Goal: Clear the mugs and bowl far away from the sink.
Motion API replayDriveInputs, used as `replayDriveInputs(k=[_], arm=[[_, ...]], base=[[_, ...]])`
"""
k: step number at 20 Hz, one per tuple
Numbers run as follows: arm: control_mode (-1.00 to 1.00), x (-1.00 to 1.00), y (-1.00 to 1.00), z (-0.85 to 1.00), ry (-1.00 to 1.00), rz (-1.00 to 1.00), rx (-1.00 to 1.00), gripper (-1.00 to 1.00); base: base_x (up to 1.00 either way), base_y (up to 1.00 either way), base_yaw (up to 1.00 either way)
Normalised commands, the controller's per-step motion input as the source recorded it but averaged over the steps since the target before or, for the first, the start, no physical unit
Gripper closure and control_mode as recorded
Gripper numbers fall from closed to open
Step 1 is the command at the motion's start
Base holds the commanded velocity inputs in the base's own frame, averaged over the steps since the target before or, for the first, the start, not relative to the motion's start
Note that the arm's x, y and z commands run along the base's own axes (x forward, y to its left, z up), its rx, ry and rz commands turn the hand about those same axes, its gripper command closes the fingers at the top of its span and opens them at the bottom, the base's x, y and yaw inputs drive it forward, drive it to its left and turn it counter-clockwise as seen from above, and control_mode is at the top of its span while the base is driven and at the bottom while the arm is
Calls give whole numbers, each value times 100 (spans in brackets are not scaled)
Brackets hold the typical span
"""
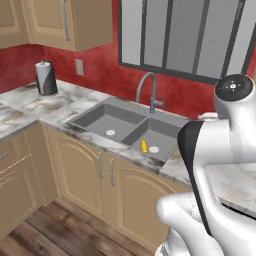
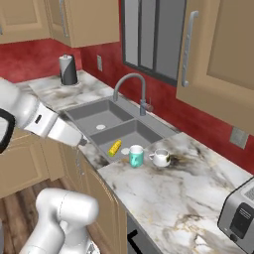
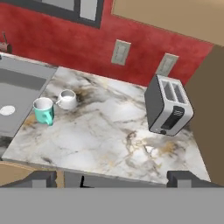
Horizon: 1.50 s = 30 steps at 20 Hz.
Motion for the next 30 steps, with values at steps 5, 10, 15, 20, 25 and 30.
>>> replayDriveInputs(k=[5, 10, 15, 20, 25, 30], arm=[[-100, 11, 0, -8, 5, 2, 5, -100], [-100, 9, 0, -29, 15, 16, 7, -100], [-100, 23, 0, -50, 8, 13, 2, -100], [-100, 23, -13, -40, 1, 15, 19, -100], [-100, 30, -9, -29, 0, 12, 15, -100], [-100, 36, -10, -28, 8, 12, 0, -100]], base=[[0, 0, 0], [0, 0, 0], [0, 0, 0], [0, 0, 0], [0, 0, 0], [0, 0, 0]])
